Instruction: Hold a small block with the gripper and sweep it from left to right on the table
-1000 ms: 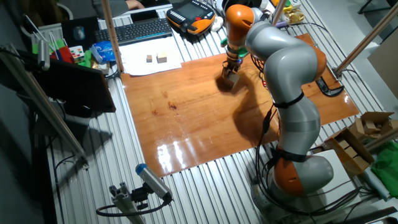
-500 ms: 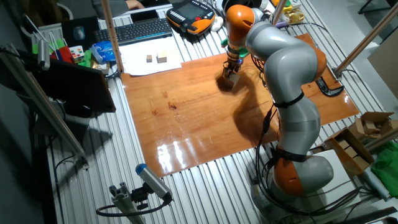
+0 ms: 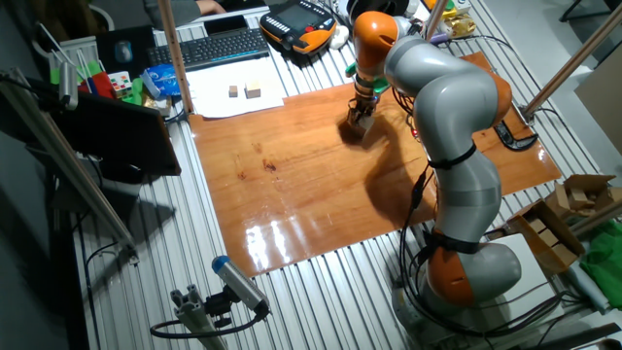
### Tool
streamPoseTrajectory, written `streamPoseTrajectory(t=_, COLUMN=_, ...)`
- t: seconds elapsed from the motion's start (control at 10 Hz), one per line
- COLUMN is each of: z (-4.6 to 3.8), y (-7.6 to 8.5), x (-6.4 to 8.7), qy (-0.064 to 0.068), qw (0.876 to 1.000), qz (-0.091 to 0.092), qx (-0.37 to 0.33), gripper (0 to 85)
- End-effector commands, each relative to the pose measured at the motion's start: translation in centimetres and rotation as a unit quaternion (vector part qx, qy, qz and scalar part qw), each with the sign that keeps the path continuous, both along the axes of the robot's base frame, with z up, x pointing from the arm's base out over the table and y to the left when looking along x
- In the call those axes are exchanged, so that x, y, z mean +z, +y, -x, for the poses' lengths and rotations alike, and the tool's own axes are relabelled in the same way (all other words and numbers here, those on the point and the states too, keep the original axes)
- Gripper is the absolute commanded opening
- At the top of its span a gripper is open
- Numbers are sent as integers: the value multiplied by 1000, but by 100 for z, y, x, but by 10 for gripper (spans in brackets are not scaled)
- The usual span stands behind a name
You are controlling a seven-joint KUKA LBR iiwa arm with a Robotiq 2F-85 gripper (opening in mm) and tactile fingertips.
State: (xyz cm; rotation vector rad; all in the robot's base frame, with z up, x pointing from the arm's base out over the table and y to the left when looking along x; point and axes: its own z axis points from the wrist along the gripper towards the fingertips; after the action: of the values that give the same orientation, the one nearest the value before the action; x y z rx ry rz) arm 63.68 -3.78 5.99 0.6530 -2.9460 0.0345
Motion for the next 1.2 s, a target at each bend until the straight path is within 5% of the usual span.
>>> streamPoseTrajectory(t=0.0, z=3, y=-11, x=-10, qy=-1, qw=1000, qz=0, qx=0, gripper=770)
streamPoseTrajectory(t=0.4, z=2, y=-49, x=-19, qy=-5, qw=1000, qz=2, qx=5, gripper=620)
streamPoseTrajectory(t=0.6, z=9, y=-40, x=-7, qy=-15, qw=1000, qz=9, qx=-3, gripper=660)
streamPoseTrajectory(t=1.1, z=32, y=10, x=1, qy=-7, qw=999, qz=7, qx=-32, gripper=623)
